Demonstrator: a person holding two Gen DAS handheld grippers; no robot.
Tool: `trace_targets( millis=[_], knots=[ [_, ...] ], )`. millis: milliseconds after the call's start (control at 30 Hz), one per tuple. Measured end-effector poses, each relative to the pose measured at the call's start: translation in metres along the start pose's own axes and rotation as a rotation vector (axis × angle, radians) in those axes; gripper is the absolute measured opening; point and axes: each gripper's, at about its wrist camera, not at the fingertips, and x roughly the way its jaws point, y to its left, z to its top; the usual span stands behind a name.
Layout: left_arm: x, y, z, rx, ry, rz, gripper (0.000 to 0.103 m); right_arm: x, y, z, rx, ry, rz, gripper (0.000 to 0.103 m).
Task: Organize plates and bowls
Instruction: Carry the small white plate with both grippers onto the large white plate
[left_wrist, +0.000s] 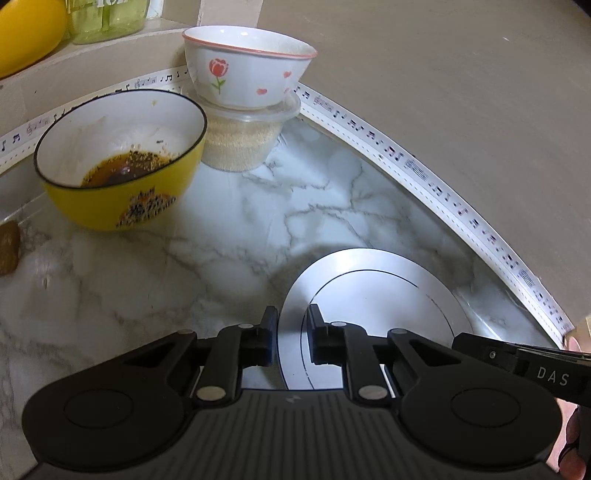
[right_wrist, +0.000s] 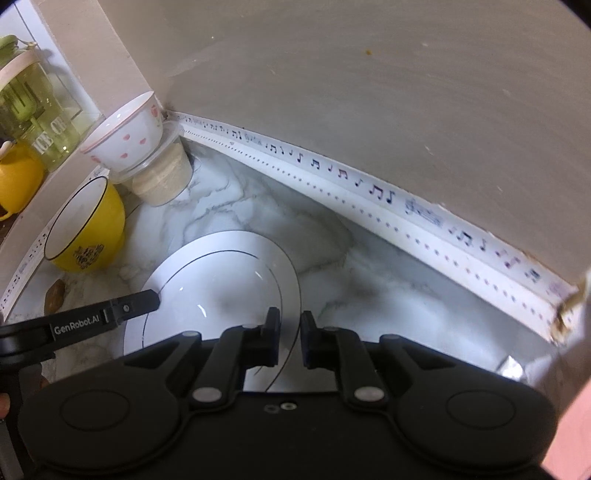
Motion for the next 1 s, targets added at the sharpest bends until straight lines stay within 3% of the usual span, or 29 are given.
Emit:
trace_targets(
  millis=[1000],
  knots=[
    [-0.096, -0.03, -0.072, 0.021, 0.001, -0.05, 0.015, -0.103, -0.027, -0.076, 0.048, -0.041, 0.08, 0.01]
  ],
)
